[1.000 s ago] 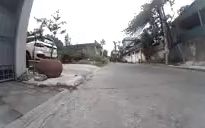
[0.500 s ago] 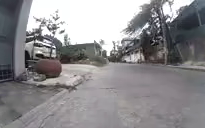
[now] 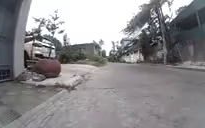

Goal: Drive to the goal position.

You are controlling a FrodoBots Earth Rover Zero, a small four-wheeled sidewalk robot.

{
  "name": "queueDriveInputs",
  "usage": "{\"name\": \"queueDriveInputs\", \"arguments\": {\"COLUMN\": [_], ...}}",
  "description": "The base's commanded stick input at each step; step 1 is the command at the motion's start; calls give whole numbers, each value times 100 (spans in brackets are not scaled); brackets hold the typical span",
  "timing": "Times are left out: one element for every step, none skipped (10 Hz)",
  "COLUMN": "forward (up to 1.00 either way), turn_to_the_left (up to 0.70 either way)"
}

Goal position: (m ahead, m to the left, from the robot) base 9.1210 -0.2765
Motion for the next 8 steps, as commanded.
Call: {"name": "queueDriveInputs", "arguments": {"forward": [46,69,77,77,77,77,77,77], "turn_to_the_left": [-20,-10,-14,-14,-14,-14,-14,-14]}}
